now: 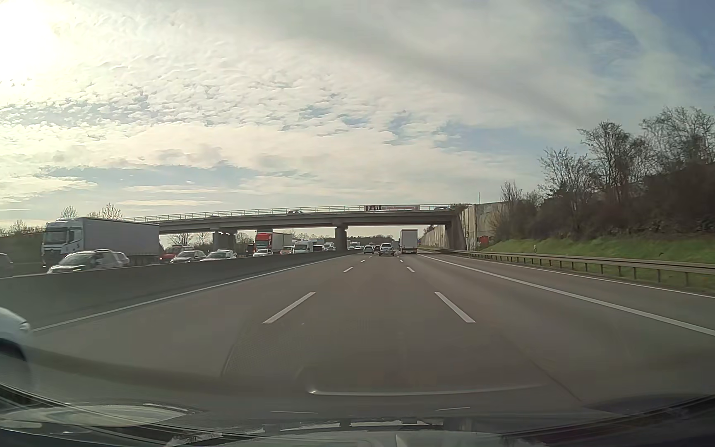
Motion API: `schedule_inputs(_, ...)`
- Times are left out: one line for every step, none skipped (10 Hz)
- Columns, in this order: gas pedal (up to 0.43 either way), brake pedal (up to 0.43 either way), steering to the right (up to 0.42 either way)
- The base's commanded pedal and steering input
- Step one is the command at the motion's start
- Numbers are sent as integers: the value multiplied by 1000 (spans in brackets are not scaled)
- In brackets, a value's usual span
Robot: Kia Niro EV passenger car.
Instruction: Follow the waypoints while adhering to traffic rules and regulations
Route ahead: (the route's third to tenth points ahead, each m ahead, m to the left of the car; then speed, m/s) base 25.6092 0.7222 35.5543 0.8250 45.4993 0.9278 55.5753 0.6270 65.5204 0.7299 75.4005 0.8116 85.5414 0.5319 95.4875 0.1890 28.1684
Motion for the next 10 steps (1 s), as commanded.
schedule_inputs(138,0,-2)
schedule_inputs(150,0,-1)
schedule_inputs(177,0,-1)
schedule_inputs(177,0,-2)
schedule_inputs(177,0,-1)
schedule_inputs(189,0,-1)
schedule_inputs(197,0,-1)
schedule_inputs(209,0,-1)
schedule_inputs(209,0,-1)
schedule_inputs(220,0,-1)
